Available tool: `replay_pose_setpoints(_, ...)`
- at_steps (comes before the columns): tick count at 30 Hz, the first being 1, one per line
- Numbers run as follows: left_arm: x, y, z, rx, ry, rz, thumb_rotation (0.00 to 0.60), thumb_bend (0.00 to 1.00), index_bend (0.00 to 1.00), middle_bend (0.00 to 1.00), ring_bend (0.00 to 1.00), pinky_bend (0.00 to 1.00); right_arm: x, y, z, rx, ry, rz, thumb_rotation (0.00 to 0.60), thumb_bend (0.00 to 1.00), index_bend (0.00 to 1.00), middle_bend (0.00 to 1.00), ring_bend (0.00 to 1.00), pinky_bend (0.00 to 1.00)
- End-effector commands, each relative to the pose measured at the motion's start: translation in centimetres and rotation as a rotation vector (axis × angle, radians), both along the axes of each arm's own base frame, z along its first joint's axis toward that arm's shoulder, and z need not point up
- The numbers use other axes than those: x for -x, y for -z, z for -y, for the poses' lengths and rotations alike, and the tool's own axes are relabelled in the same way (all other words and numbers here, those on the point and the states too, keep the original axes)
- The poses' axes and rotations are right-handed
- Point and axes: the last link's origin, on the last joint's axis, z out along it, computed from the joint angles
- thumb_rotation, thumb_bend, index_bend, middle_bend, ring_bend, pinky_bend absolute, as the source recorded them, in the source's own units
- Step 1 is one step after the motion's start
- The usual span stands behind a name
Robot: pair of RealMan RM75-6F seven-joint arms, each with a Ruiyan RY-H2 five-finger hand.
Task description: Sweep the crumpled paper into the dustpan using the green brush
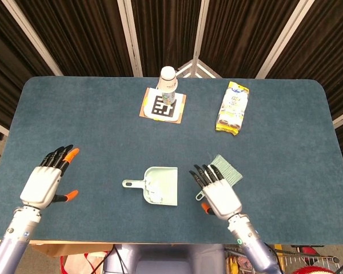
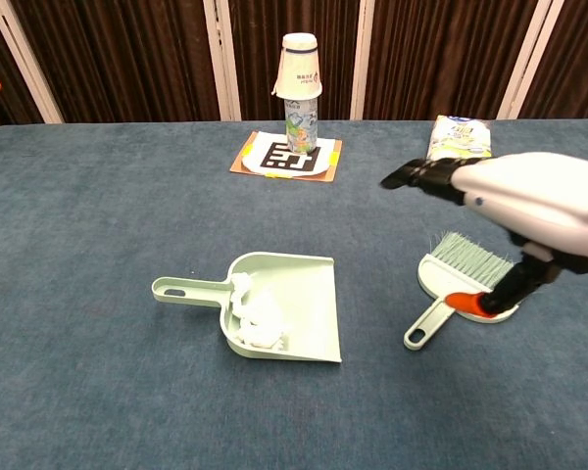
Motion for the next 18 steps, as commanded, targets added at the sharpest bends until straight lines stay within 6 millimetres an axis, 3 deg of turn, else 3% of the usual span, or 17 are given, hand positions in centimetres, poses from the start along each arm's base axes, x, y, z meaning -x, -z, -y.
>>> replay_pose_setpoints(1, 1.0, -0.3, 1.4, -0.001, 0.005, 0.006, 0.6, 0.02, 0.0, 0.0, 0.0, 0.1, 2.5, -1.5, 0.2, 0.047, 0.038, -0.039, 0.6, 0.28, 0.0, 0.0, 0.0, 0.09)
replay_pose_setpoints(6, 2.4, -0.2, 3.7, 0.006, 0.031, 0.017, 0.6, 0.02, 0.0, 0.0, 0.0, 0.09, 7.2, -4.3, -0.1, 0.115, 0.134, -0.048, 0.6, 0.28, 0.0, 0.0, 0.0, 0.07)
replay_pose_setpoints(10, 4.0, -0.2, 5.5, 0.01, 0.042, 0.011, 0.6, 0.02, 0.0, 0.0, 0.0, 0.08, 9.7, -6.5, -1.4, 0.157, 0.201, -0.003, 0.6, 0.28, 0.0, 0.0, 0.0, 0.06)
replay_pose_setpoints(14, 5.9, -0.2, 7.4, 0.017, 0.045, -0.024, 0.6, 0.02, 0.0, 0.0, 0.0, 0.06, 12.2, -9.0, -4.6, 0.213, 0.226, 0.037, 0.6, 0.28, 0.0, 0.0, 0.0, 0.03)
replay_pose_setpoints(18, 7.2, -0.7, 8.3, -0.009, 0.051, -0.067, 0.6, 0.02, 0.0, 0.0, 0.0, 0.06, 14.4, -10.1, -8.0, 0.244, 0.202, 0.039, 0.6, 0.28, 0.0, 0.0, 0.0, 0.0)
